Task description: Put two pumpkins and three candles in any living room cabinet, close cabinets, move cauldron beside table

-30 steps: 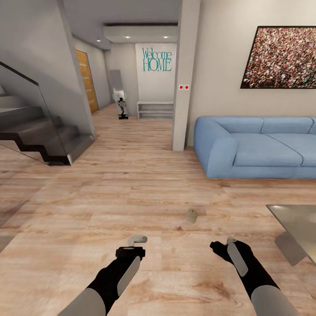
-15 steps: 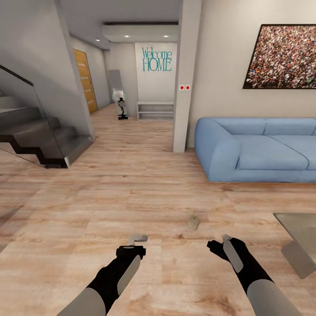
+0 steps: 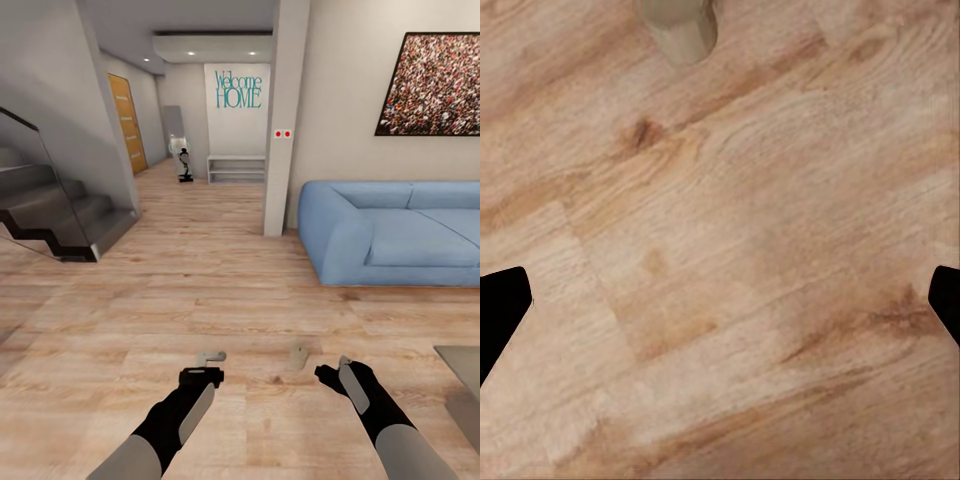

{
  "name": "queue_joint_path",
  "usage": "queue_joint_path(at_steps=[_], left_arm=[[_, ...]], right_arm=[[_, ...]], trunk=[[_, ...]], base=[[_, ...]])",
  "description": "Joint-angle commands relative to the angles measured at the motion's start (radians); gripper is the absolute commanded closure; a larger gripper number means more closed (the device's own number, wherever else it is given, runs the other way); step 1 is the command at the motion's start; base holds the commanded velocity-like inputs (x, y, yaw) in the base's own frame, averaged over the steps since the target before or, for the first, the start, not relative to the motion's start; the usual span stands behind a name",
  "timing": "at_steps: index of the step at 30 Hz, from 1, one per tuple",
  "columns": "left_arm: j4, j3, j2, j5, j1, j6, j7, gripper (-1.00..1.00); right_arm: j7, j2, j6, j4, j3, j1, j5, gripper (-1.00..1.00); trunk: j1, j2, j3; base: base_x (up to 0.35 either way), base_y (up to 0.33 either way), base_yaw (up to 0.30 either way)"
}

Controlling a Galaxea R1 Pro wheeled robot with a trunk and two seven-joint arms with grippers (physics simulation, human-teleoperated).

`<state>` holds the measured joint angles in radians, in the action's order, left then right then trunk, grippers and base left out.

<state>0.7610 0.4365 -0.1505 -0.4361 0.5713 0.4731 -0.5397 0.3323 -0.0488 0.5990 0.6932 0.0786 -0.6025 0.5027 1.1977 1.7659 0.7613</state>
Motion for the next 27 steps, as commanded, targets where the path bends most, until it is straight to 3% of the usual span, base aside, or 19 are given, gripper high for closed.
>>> queue_joint_path(at_steps=[1,6,10,14,27], left_arm=[[0.007,0.005,0.002,-0.010,0.001,0.002,-0.009,-1.00],[0.017,0.002,0.002,-0.010,0.001,0.002,-0.010,-1.00],[0.019,0.001,0.001,-0.010,0.001,0.001,-0.011,-1.00],[0.021,0.001,-0.001,-0.010,0.001,-0.001,-0.011,-1.00],[0.029,0.003,-0.001,-0.010,0.001,-0.004,-0.013,-1.00]], right_arm=[[0.008,0.000,0.003,0.002,0.000,0.000,0.011,-1.00],[0.008,0.002,0.004,0.002,-0.001,0.000,0.010,-1.00],[0.009,0.001,0.004,0.002,-0.051,0.000,0.011,-1.00],[0.010,0.001,0.004,0.002,-0.066,0.000,0.011,-1.00],[0.010,-0.003,0.004,0.000,-0.069,0.000,0.011,-1.00]], trunk=[[0.001,0.000,0.001],[0.001,0.000,0.001],[0.001,0.000,0.001],[0.001,0.000,0.001],[0.001,0.000,0.001]], base=[[0.335,0.000,0.000],[0.331,0.000,0.000],[0.322,0.000,0.000],[0.320,0.000,0.000],[0.311,0.000,0.000]])
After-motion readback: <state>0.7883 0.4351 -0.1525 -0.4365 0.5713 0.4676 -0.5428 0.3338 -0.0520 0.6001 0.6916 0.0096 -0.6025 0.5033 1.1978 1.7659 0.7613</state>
